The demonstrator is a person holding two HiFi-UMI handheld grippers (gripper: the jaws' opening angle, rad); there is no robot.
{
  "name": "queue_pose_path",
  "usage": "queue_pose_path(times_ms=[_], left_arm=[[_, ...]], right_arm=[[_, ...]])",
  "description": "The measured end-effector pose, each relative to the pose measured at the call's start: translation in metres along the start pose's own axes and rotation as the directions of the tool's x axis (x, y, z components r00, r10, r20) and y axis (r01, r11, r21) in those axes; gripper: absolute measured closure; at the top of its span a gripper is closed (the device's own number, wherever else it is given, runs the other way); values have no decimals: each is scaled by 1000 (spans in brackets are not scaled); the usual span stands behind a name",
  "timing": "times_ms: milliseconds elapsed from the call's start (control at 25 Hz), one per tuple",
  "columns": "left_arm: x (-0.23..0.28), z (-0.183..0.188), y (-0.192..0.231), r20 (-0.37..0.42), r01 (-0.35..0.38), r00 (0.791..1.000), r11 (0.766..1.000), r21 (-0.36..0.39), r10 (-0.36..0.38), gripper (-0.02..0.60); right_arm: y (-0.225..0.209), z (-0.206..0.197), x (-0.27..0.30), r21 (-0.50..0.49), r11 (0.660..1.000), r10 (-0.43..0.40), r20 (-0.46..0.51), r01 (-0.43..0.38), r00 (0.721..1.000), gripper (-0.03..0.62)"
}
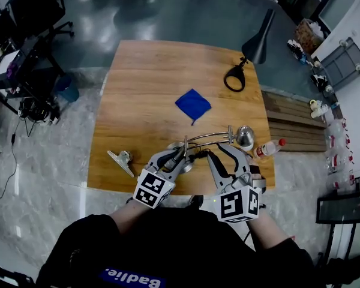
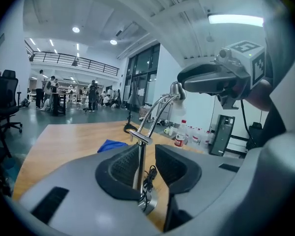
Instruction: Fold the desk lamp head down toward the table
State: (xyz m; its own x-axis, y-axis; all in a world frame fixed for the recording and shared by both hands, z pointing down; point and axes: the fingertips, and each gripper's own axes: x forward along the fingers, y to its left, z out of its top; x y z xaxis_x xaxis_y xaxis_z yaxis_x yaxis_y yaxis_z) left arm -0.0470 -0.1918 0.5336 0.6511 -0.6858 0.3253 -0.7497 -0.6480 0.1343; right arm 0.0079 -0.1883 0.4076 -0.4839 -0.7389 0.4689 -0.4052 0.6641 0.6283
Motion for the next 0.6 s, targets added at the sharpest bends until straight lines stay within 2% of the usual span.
queue_pose_path(times_ms=[240,400,600], left_arm=[[17,-12,3,-28,1,1000,1000,26,-1,450],[27,-15,11,-45,0,999,999,54,3,433],[40,-17,13,-50,28,998,996,86,-23,422]], right_arm=[[-4,-14,9,-232,972,-66,-127,35,990,414],[-6,-18,16,-381,924,-118,-179,42,977,398],[-4,-29,25,-501,865,-159,-237,20,958,393]])
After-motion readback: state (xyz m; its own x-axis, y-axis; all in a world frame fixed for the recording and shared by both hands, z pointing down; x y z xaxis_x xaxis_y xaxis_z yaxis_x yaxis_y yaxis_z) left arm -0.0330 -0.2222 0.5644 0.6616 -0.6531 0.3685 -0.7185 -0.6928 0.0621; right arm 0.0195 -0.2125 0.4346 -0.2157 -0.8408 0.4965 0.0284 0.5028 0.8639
